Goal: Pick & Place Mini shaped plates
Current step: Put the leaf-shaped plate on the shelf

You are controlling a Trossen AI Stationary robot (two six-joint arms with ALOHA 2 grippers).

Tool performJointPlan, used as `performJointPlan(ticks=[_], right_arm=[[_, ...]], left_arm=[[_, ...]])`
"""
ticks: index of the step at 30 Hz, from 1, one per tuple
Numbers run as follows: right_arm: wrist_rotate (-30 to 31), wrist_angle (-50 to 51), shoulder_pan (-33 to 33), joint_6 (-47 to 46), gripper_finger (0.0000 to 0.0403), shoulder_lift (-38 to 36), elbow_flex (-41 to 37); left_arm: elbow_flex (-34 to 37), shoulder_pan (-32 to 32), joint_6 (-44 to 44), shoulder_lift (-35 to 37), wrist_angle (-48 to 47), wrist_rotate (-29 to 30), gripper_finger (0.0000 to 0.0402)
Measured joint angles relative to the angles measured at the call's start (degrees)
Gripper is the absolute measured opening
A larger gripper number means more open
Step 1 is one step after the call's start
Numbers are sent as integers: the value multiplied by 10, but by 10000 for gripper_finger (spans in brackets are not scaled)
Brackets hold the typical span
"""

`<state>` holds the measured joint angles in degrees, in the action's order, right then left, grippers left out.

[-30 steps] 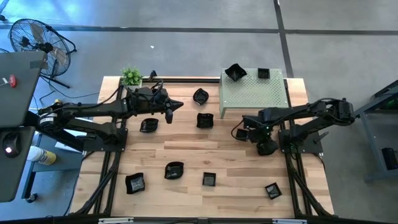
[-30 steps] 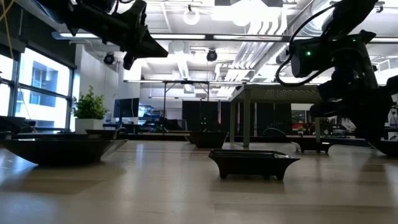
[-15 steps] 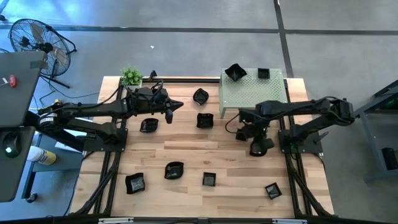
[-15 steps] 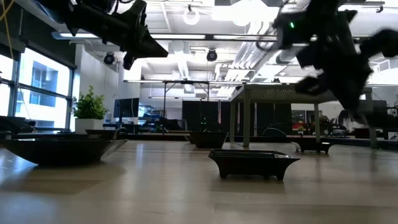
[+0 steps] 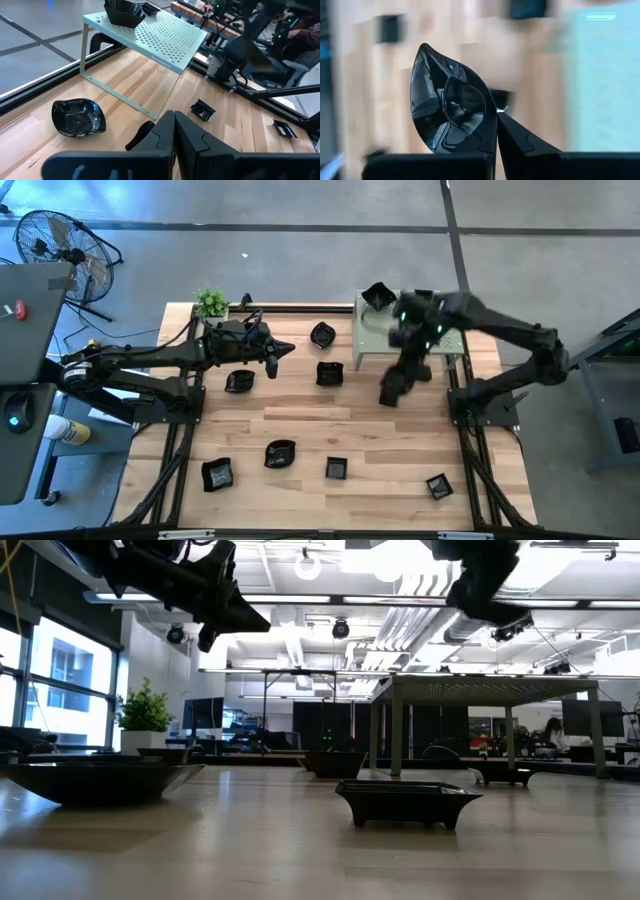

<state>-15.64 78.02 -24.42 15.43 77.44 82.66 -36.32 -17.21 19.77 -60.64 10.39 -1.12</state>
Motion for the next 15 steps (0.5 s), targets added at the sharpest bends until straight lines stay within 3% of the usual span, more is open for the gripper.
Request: performJointPlan(ticks=[7,15], right_arm=[[77,39,-147,80,2,75,87],[89,51,-244,159,2,160,109]], left_arm=[[0,0,0,0,1,-21,0],[0,0,-11,0,1,-25,0]])
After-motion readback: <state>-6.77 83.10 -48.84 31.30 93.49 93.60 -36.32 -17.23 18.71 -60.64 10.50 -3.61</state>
